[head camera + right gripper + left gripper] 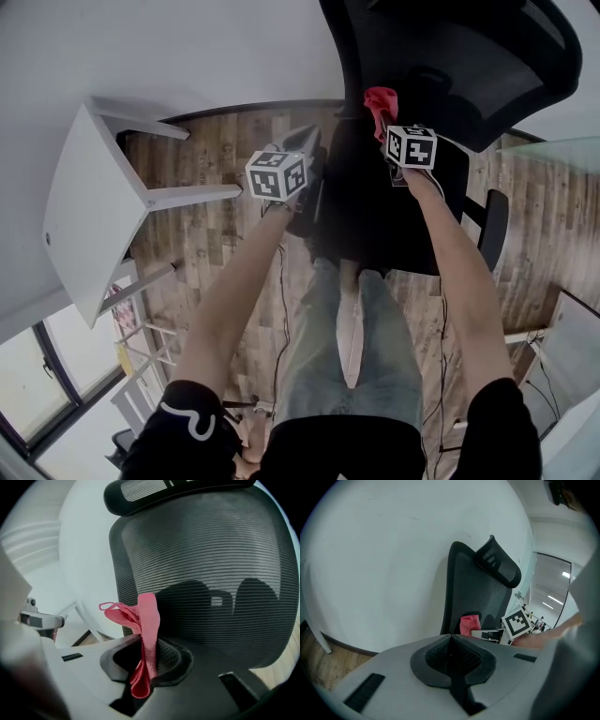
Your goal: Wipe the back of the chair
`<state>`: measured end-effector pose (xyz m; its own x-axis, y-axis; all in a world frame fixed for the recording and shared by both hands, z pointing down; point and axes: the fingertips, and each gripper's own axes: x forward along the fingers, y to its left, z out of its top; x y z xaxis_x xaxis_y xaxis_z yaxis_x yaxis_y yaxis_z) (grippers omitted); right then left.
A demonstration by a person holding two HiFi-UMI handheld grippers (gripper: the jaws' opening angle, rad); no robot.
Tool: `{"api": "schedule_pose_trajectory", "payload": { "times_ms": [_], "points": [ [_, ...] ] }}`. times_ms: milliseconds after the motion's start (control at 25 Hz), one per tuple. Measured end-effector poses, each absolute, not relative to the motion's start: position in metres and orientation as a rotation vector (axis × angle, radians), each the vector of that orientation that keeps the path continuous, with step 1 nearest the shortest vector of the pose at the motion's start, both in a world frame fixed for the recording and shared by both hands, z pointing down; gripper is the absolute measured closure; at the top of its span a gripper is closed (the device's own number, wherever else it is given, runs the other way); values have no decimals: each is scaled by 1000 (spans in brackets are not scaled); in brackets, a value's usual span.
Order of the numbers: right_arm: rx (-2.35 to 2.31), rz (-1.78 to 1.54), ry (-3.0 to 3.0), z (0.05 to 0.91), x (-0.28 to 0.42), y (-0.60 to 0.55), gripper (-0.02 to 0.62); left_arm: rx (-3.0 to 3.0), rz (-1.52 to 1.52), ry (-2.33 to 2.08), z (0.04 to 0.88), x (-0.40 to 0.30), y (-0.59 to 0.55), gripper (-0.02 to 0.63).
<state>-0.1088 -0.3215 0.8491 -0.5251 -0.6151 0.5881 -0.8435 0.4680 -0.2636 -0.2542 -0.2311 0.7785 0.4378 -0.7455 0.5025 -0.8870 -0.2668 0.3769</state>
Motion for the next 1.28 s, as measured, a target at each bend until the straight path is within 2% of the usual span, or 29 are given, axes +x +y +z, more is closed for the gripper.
{"api": "schedule_pose_trajectory", "payload": {
  "times_ms": [920,1280],
  "points": [
    [1691,946,-2050,843,163,-315,526,2197,373,-1215,769,-97,-236,581],
    [1746,1074,-2070,807,217,-294,525,2242,350,-1209,738,-47,-243,581]
  ]
}}
